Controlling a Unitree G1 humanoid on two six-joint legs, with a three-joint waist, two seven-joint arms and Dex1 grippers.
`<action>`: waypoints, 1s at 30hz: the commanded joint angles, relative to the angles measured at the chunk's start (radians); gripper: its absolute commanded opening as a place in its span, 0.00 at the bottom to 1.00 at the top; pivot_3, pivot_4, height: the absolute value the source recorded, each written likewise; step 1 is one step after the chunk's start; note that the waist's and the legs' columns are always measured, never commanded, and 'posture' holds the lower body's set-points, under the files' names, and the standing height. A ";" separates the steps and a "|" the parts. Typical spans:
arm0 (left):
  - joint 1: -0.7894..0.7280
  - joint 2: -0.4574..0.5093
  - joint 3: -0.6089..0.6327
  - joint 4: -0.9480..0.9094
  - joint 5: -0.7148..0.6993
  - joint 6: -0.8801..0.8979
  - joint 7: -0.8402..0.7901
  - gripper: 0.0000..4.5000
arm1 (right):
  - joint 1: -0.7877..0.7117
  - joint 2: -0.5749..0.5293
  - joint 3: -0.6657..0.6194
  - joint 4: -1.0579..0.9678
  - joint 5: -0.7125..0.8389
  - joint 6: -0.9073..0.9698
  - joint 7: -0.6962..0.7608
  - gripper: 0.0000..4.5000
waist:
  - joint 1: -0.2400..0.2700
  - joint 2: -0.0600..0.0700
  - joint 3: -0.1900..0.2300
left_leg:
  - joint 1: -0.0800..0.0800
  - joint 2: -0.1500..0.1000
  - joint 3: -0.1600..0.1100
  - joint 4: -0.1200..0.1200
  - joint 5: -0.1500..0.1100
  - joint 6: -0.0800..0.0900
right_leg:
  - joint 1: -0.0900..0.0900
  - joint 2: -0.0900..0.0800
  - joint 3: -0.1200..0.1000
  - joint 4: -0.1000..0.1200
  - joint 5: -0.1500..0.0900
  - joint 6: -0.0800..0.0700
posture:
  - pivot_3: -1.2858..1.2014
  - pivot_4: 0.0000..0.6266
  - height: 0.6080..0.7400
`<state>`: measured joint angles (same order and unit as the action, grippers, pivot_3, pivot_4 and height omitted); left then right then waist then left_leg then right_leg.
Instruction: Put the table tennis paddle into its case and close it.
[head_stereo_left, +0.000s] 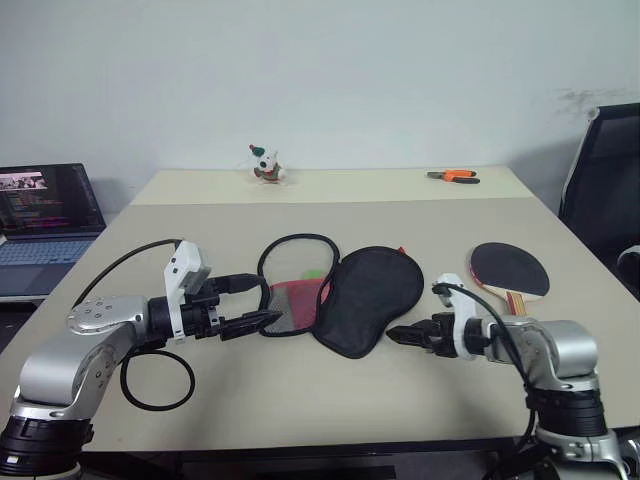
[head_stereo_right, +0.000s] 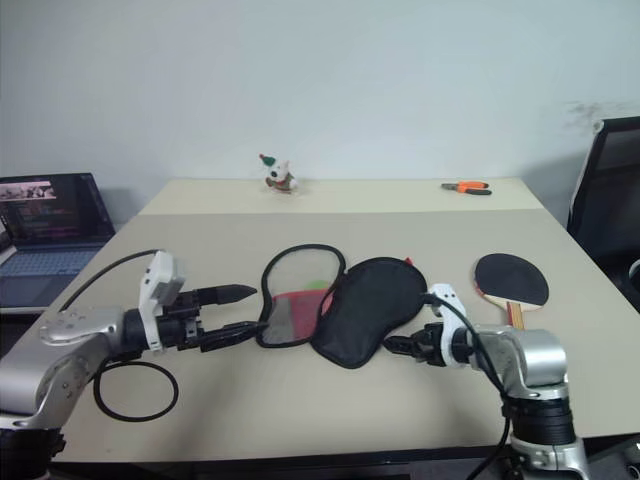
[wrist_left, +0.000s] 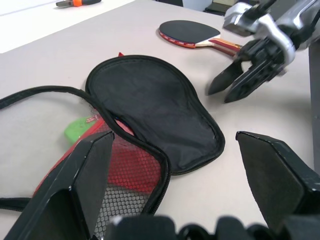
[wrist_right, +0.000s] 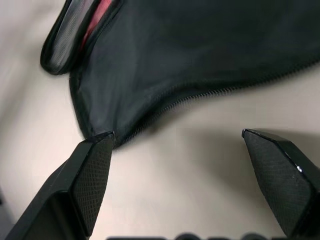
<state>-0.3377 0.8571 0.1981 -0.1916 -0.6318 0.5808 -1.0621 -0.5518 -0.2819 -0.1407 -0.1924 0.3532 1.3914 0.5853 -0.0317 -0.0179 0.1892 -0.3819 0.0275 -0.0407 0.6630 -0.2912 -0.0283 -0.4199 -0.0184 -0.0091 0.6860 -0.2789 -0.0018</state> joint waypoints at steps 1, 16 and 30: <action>-0.022 0.012 0.001 -0.003 0.009 -0.014 -0.009 0.95 | 0.012 0.014 -0.006 -0.015 0.009 -0.056 -0.049 1.00 | 0.000 0.000 0.000 | 0.000 0.000 0.000 0.000 0.000 0.000 | 0.000 0.000 0.000 0.000 0.000 0.000 | 0.52 0.24 1.00; -0.018 0.003 0.005 -0.021 0.004 -0.008 0.008 0.95 | -0.034 0.207 -0.050 0.034 0.085 -0.044 -0.186 1.00 | -0.003 -0.002 -0.001 | 0.002 0.001 0.000 0.001 0.000 0.000 | 0.000 0.000 0.001 0.003 0.000 0.000 | 0.52 0.24 1.00; -0.033 0.011 0.013 -0.015 0.002 -0.009 0.013 0.95 | -0.227 0.030 -0.102 0.307 0.139 -0.005 -0.117 0.01 | -0.001 -0.002 -0.001 | 0.001 -0.001 0.001 0.001 0.000 0.000 | 0.000 0.000 0.001 0.003 0.000 0.000 | 0.52 0.24 1.00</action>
<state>-0.3550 0.8567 0.1858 -0.1893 -0.6229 0.5812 -1.0495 -0.7521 -0.2334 -0.2540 0.1012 0.4713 1.4121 0.4302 -0.0323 -0.0196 0.1881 -0.3806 0.0269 -0.0393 0.6637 -0.2911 -0.0281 -0.4201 -0.0180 -0.0084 0.6886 -0.2788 -0.0019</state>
